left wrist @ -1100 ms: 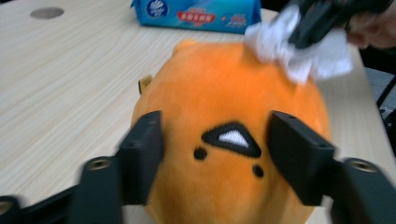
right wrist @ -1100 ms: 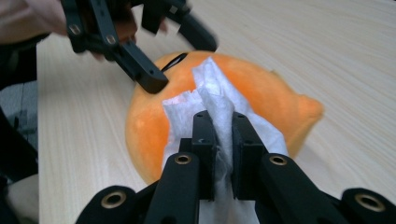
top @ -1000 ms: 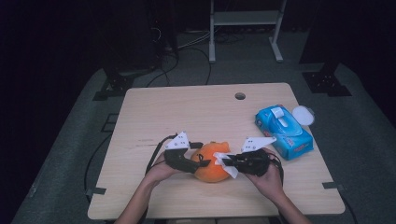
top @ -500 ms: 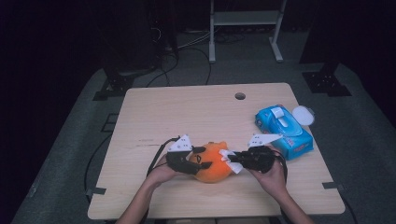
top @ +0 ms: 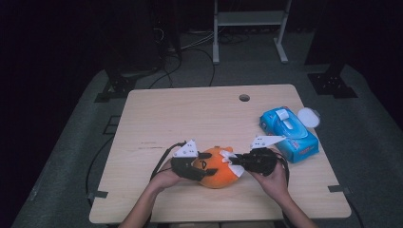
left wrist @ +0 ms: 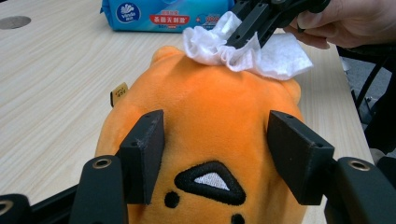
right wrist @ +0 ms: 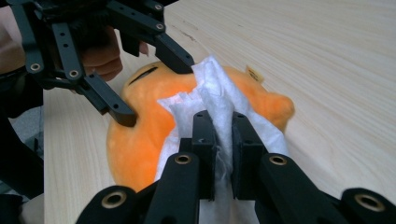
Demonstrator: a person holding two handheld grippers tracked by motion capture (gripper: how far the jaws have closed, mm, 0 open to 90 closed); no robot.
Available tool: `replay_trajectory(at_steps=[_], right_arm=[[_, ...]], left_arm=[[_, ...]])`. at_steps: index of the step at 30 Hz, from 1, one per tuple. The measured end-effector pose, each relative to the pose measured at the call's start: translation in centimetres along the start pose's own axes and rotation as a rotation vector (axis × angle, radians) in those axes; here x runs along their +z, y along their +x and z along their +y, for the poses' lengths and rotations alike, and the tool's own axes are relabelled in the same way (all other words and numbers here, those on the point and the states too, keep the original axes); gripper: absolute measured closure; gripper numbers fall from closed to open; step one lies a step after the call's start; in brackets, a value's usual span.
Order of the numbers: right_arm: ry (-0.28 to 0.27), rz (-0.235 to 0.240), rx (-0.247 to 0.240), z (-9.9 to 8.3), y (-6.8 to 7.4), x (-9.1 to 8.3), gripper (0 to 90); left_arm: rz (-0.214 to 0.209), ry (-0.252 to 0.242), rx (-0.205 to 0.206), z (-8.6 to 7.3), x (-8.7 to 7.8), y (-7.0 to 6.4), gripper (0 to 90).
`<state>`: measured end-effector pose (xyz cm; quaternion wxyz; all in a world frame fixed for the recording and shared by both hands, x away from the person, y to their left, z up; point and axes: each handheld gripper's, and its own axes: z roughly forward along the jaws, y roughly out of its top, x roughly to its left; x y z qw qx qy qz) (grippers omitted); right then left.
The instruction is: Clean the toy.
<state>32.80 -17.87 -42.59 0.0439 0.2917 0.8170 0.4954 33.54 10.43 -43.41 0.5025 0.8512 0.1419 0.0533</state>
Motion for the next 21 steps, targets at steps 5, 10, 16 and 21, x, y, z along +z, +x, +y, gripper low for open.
replay_trajectory(at_steps=[5, 10, 16, 21], right_arm=[[0.022, -0.026, 0.045, -0.8, -0.8, -0.4, 81.4], [-0.032, -0.035, 0.013, 0.1, 0.0, -0.8, 81.4], [-0.022, -0.022, -0.017, 0.0, 0.6, -0.1, 81.3], [0.003, -0.047, 0.029, -0.7, -0.6, -0.6, 81.3]], left_arm=[[-0.008, 0.009, 0.006, 0.1, 0.1, -0.2, 37.7], [-0.034, 0.022, 0.032, 0.2, 0.4, -0.8, 37.7], [-0.056, 0.028, 0.043, 0.1, 0.3, -1.0, 37.5], [-0.052, 0.027, 0.039, 0.1, 0.3, -0.9, 37.4]])
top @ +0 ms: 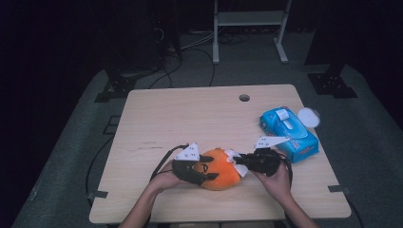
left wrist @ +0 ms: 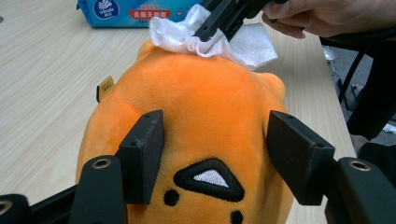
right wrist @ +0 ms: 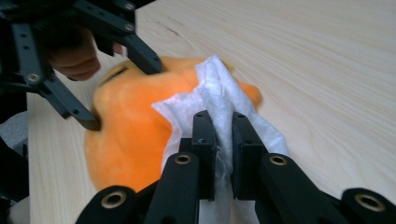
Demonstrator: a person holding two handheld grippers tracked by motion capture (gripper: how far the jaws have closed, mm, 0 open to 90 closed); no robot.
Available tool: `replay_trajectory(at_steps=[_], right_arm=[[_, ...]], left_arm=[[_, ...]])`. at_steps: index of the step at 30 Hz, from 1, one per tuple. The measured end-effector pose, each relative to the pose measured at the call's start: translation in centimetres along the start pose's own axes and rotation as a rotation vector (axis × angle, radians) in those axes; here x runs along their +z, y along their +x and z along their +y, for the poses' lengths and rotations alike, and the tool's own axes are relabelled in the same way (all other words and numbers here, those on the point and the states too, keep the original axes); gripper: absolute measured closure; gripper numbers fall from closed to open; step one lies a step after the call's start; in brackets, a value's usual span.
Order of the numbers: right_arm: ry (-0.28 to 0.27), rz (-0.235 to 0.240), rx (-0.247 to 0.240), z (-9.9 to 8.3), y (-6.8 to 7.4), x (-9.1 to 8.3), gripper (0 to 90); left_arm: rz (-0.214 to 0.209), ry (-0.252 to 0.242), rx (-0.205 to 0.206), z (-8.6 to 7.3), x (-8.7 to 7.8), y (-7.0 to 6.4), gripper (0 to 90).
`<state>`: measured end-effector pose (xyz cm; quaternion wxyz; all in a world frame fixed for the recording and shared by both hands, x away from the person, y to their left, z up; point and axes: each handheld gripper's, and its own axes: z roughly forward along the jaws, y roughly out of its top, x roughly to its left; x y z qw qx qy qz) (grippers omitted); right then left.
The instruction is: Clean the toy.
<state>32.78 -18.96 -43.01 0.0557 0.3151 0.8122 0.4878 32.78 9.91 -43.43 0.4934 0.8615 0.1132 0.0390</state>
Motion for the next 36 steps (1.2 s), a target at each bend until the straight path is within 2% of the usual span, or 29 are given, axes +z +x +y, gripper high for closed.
replay_trajectory(at_steps=[3, 6, 9, 11, 12, 14, 15, 18, 20, 22, 24, 25, 31, 33, 36], right_arm=[[-0.031, 0.011, -0.009, 0.4, 0.4, -0.3, 81.3], [-0.059, 0.041, -0.046, 1.4, 1.5, -0.1, 81.2], [-0.042, 0.052, -0.075, 1.7, 2.3, 0.5, 81.2], [-0.015, 0.061, -0.07, 1.3, 2.2, 1.0, 81.2], [-0.013, 0.065, -0.065, 1.2, 2.1, 1.1, 81.3], [-0.006, 0.07, -0.057, 1.0, 2.0, 1.0, 81.2], [-0.004, 0.071, -0.057, 0.9, 2.0, 1.0, 81.2], [0.009, 0.059, -0.061, 0.6, 1.9, 0.9, 81.2], [0.01, 0.06, -0.057, 0.5, 1.8, 0.7, 81.3], [0.011, 0.057, -0.064, 0.5, 1.8, 0.7, 81.2], [0.019, 0.045, -0.085, 0.6, 2.1, 0.7, 81.3], [0.022, 0.045, -0.09, 0.6, 2.2, 0.7, 81.3], [0.006, 0.032, -0.112, 1.2, 2.7, 0.4, 81.3], [-0.017, 0.049, -0.119, 1.6, 3.2, 0.5, 81.4], [-0.002, 0.043, -0.16, 2.0, 4.0, 0.9, 81.3]], left_arm=[[-0.001, 0.005, 0.013, 0.2, 0.3, -0.3, 37.4], [-0.007, 0.014, 0.035, 0.5, 0.6, -0.8, 37.1], [-0.006, 0.022, 0.051, 0.6, 0.6, -1.0, 36.5], [-0.014, 0.018, 0.052, 0.7, 0.5, -1.0, 35.6], [-0.019, 0.005, 0.047, 0.9, 0.3, -1.0, 34.9], [-0.039, -0.016, 0.028, 1.3, 0.0, -0.9, 27.3], [-0.035, -0.017, 0.022, 1.5, -0.2, -0.9, 24.8], [0.003, 0.004, 0.017, 1.7, -0.5, -0.7, 19.8], [0.027, 0.013, -0.016, 1.6, -0.5, -0.5, 20.1], [0.06, 0.027, -0.033, 1.6, -0.5, -0.2, 20.4], [0.074, 0.033, -0.055, 1.5, -0.6, 0.1, 20.3], [0.067, 0.035, -0.062, 1.4, -0.6, 0.1, 20.9], [0.049, 0.051, -0.02, 1.1, 0.1, -0.5, 30.5], [0.033, 0.054, 0.008, 1.3, 0.4, -0.9, 31.6], [0.039, 0.079, 0.038, 1.5, 0.5, -1.3, 32.1]])
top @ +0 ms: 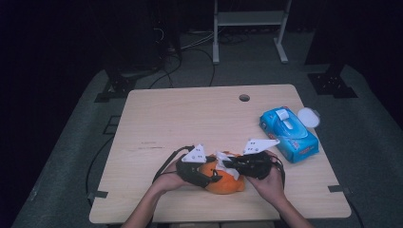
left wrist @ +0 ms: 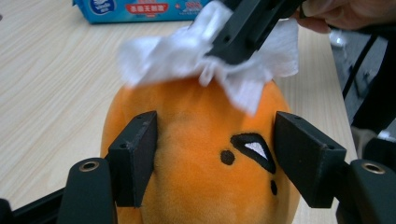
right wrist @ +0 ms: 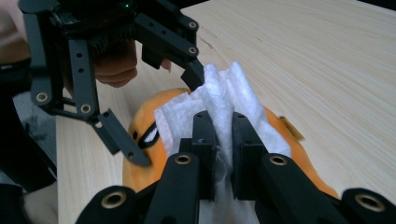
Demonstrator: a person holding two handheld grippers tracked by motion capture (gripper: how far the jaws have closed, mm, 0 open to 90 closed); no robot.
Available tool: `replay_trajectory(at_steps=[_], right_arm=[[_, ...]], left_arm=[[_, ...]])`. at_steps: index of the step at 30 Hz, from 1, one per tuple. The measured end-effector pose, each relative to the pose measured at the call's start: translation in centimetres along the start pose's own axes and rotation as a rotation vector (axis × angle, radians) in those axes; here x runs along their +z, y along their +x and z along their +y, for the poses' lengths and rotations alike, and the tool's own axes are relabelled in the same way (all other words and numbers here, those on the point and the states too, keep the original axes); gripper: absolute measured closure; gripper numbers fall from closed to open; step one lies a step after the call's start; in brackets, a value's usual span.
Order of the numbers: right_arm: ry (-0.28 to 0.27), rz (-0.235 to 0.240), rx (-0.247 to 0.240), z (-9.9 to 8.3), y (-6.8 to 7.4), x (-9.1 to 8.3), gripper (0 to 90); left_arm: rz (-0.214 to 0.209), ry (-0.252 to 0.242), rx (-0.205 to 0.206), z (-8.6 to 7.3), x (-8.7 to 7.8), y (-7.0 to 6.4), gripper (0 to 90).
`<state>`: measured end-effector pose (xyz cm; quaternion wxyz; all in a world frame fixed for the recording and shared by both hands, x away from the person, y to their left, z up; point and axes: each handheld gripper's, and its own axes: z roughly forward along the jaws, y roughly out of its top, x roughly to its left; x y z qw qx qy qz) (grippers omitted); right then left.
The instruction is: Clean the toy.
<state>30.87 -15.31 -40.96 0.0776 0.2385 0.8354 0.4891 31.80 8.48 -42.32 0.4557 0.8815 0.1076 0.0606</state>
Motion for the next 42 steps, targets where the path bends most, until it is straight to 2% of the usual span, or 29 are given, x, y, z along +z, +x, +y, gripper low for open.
replay_trajectory(at_steps=[3, 8, 12, 14, 17, 20, 22, 25, 31, 42], right_arm=[[0.001, 0.007, 0.007, -0.2, -0.2, 0.1, 81.4], [0.015, -0.018, 0.035, -1.1, -1.2, -0.7, 81.4], [0.018, -0.016, 0.073, -1.7, -2.0, -1.2, 81.3], [0.023, -0.023, 0.061, -1.6, -1.6, -1.0, 81.3], [0.011, 0.003, 0.044, -1.3, -1.0, -0.8, 81.3], [0.007, 0.005, 0.015, -1.0, -0.4, -0.6, 81.3], [0.01, 0.0, 0.015, -1.1, -0.5, -0.6, 81.3], [0.007, 0.008, 0.048, -1.4, -1.2, -0.7, 81.4], [0.011, 0.011, 0.115, -2.3, -2.9, -0.8, 81.4], [0.052, -0.03, 0.177, -3.0, -4.3, -1.3, 81.2]], left_arm=[[-0.009, -0.006, -0.007, -0.3, -0.2, 0.2, 33.1], [-0.016, -0.009, -0.033, -1.1, -0.5, 1.0, 33.5], [-0.02, -0.016, -0.035, -0.7, -0.6, 1.0, 31.6], [-0.015, -0.04, -0.041, -0.3, -0.9, 1.0, 26.7], [-0.009, -0.098, -0.05, 0.2, -1.3, 1.0, 30.2], [-0.006, -0.084, -0.051, 0.1, -1.1, 1.1, 37.3], [-0.006, -0.069, -0.061, -0.3, -0.8, 1.3, 40.3], [-0.013, -0.069, -0.088, -0.8, -0.7, 1.6, 42.1], [-0.01, -0.072, -0.115, -1.4, -0.8, 2.1, 42.3], [-0.009, -0.075, -0.116, -1.6, -0.9, 2.1, 42.1]])
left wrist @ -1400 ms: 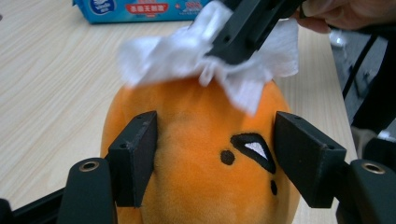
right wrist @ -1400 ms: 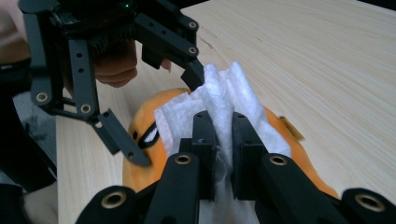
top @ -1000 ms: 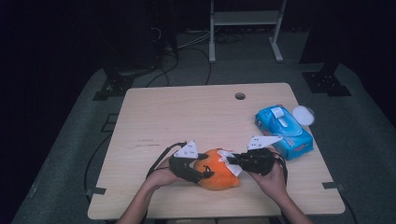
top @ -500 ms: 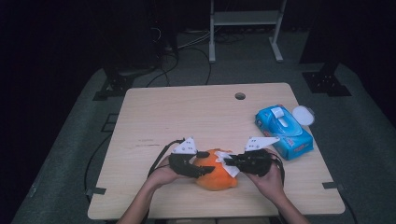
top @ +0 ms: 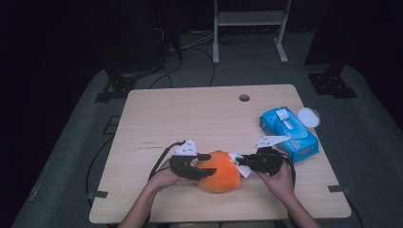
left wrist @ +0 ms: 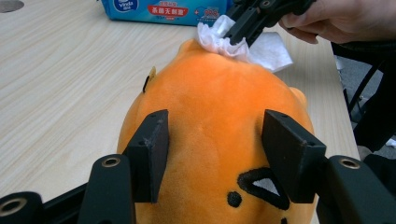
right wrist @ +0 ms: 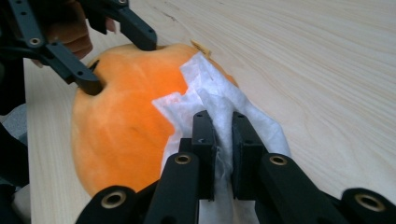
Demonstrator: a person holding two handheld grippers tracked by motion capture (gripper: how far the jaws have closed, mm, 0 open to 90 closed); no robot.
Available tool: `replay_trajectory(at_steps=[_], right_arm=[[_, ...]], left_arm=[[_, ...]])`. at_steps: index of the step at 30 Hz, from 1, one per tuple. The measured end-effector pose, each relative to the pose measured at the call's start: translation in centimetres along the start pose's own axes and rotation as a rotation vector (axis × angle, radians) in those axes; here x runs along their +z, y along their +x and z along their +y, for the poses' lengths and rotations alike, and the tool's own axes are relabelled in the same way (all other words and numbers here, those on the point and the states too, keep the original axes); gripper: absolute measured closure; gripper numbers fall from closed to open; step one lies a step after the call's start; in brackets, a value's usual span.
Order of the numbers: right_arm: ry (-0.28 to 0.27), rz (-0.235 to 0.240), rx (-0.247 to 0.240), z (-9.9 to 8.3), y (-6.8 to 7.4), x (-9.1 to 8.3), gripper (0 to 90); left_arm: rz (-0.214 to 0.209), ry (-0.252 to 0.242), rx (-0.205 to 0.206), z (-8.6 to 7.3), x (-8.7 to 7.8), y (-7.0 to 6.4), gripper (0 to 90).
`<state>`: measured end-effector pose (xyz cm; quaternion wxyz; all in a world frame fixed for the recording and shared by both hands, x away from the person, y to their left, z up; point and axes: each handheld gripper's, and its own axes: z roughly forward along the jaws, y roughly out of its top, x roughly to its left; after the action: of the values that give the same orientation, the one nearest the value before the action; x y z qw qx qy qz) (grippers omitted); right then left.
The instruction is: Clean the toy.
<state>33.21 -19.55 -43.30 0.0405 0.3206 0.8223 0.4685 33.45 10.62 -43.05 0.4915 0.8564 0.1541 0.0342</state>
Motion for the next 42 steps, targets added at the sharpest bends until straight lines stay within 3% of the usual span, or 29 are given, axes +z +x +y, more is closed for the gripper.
replay_trajectory(at_steps=[5, 10, 14, 18, 22, 28, 29, 32, 35, 39, 42], right_arm=[[-0.024, -0.003, -0.011, 0.4, 0.3, -0.4, 81.2], [-0.069, 0.035, -0.04, 1.2, 1.6, -0.4, 81.2], [-0.058, 0.03, -0.079, 1.4, 2.3, 0.1, 81.2], [-0.042, 0.035, -0.049, 1.0, 1.4, 0.1, 81.3], [-0.027, 0.01, -0.014, 0.4, 0.4, -0.2, 81.3], [-0.081, 0.037, -0.041, 1.3, 1.6, -0.6, 81.2], [-0.087, 0.048, -0.064, 1.8, 2.3, -0.4, 81.2], [-0.071, 0.053, -0.087, 2.0, 2.9, 0.2, 81.2], [-0.059, 0.06, -0.076, 1.6, 2.6, 0.4, 81.2], [-0.044, 0.063, -0.068, 1.1, 2.3, 0.3, 81.1], [-0.035, 0.055, -0.062, 0.9, 2.1, 0.1, 81.1]], left_arm=[[-0.006, 0.002, 0.01, 0.0, 0.1, -0.2, 41.7], [-0.018, 0.011, 0.036, 0.3, 0.4, -0.7, 41.5], [-0.019, 0.015, 0.04, 0.4, 0.4, -0.8, 41.5], [-0.014, 0.011, 0.03, 0.3, 0.3, -0.7, 41.5], [-0.013, 0.013, 0.032, 0.4, 0.4, -0.7, 41.5], [-0.022, 0.02, 0.056, 0.7, 0.6, -1.3, 41.1], [-0.028, 0.024, 0.069, 0.8, 0.8, -1.6, 41.0], [-0.027, 0.03, 0.079, 0.9, 0.8, -1.8, 40.8], [-0.033, 0.024, 0.075, 0.9, 0.7, -1.7, 40.5], [-0.045, 0.019, 0.084, 1.4, 0.3, -1.8, 30.1], [-0.042, 0.018, 0.063, 1.5, 0.0, -1.6, 21.0]])
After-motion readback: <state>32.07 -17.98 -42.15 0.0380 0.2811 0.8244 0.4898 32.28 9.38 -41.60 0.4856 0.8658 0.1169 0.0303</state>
